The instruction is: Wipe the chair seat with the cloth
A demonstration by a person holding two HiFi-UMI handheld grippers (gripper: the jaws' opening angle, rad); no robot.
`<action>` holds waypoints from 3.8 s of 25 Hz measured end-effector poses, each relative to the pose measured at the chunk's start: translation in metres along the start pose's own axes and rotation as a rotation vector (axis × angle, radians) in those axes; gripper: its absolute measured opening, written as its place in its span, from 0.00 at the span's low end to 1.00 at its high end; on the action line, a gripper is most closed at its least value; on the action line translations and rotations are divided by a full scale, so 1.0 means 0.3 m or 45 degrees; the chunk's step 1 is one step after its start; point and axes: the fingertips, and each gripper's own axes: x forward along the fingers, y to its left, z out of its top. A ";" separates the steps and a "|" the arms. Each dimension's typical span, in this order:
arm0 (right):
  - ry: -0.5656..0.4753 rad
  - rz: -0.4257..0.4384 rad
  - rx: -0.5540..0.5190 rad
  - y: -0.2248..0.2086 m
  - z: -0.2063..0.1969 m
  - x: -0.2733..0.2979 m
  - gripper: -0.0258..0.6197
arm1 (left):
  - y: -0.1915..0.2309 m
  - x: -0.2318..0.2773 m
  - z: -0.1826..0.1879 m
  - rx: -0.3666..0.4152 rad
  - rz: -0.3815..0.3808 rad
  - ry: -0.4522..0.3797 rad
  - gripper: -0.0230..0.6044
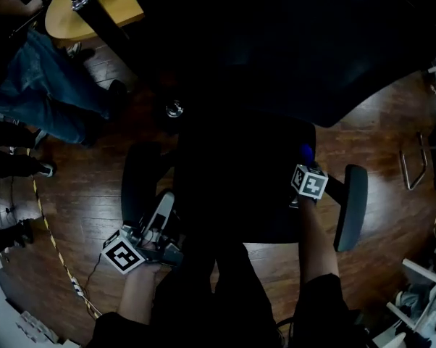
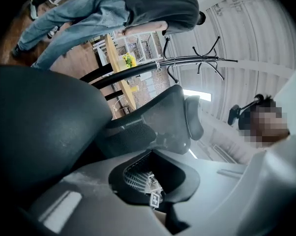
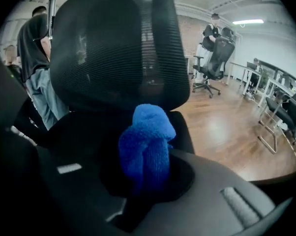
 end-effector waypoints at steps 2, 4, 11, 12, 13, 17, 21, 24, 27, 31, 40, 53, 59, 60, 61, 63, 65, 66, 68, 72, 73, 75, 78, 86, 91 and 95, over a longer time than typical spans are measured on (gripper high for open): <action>-0.023 0.007 -0.027 -0.042 0.011 -0.037 0.09 | -0.005 0.029 -0.020 -0.009 -0.001 0.009 0.02; -0.035 0.019 -0.051 -0.062 0.010 -0.052 0.09 | -0.012 0.056 -0.034 -0.011 -0.001 0.029 0.02; -0.028 0.037 -0.065 -0.071 0.022 -0.053 0.09 | -0.086 0.076 -0.048 0.042 -0.074 0.033 0.02; -0.027 0.048 -0.072 -0.065 0.027 -0.056 0.09 | -0.095 0.069 -0.046 0.043 -0.083 0.026 0.02; -0.030 0.064 -0.069 -0.051 0.031 -0.059 0.09 | -0.100 0.058 -0.045 0.047 -0.089 0.020 0.02; -0.069 0.200 -0.046 0.169 0.013 -0.046 0.09 | -0.106 -0.008 -0.024 0.088 -0.093 -0.002 0.02; -0.039 0.467 -0.044 0.604 -0.015 -0.011 0.09 | -0.112 -0.068 0.003 0.083 -0.093 -0.071 0.02; 0.003 0.668 -0.003 0.929 -0.052 0.007 0.09 | -0.111 -0.122 0.026 0.093 -0.077 -0.116 0.02; 0.100 0.814 -0.070 1.183 -0.145 -0.004 0.09 | -0.101 -0.188 0.048 0.097 -0.045 -0.160 0.02; 0.100 0.854 -0.210 1.292 -0.193 -0.010 0.09 | -0.072 -0.258 0.081 0.085 -0.019 -0.222 0.02; 0.066 0.622 -0.176 1.005 -0.205 0.019 0.09 | -0.089 -0.252 0.059 0.079 -0.048 -0.180 0.02; 0.047 -0.008 -0.004 0.015 -0.207 -0.165 0.09 | -0.181 -0.003 -0.131 0.086 -0.203 0.114 0.02; 0.015 -0.067 -0.027 -0.050 -0.211 -0.198 0.09 | -0.200 0.022 -0.144 0.096 -0.218 0.146 0.02; -0.004 -0.079 -0.052 -0.047 -0.207 -0.199 0.09 | -0.200 0.015 -0.138 0.097 -0.217 0.140 0.02; -0.024 -0.092 -0.075 -0.047 -0.200 -0.203 0.09 | -0.198 0.006 -0.131 0.098 -0.214 0.132 0.02; -0.033 -0.111 -0.096 -0.048 -0.188 -0.210 0.09 | -0.185 -0.018 -0.111 0.103 -0.206 0.107 0.02; -0.035 -0.100 -0.061 -0.013 -0.193 -0.220 0.09 | -0.166 -0.051 -0.085 0.108 -0.190 0.074 0.02; -0.054 -0.073 -0.034 0.036 -0.200 -0.225 0.09 | -0.156 -0.070 -0.071 0.108 -0.180 0.058 0.02; -0.052 0.019 -0.020 0.188 -0.237 -0.218 0.09 | -0.145 -0.107 -0.041 0.101 -0.163 0.023 0.02; 0.005 0.269 -0.044 0.596 -0.278 -0.166 0.09 | -0.158 -0.186 0.022 0.088 -0.154 -0.065 0.02; 0.018 0.347 -0.038 0.702 -0.284 -0.153 0.09 | -0.156 -0.205 0.035 0.091 -0.148 -0.088 0.02; 0.058 0.516 -0.034 0.914 -0.308 -0.137 0.09 | -0.140 -0.250 0.060 0.098 -0.123 -0.135 0.02; 0.127 0.745 -0.126 1.193 -0.364 -0.150 0.09 | -0.120 -0.319 0.099 0.107 -0.075 -0.210 0.02; 0.092 0.815 -0.225 1.285 -0.415 -0.167 0.09 | -0.129 -0.391 0.137 0.116 -0.058 -0.272 0.02; 0.085 0.737 -0.230 1.133 -0.435 -0.149 0.09 | -0.134 -0.332 0.086 0.120 -0.098 -0.192 0.02; 0.085 0.543 -0.174 0.888 -0.431 -0.148 0.09 | -0.148 -0.260 0.044 0.109 -0.140 -0.088 0.02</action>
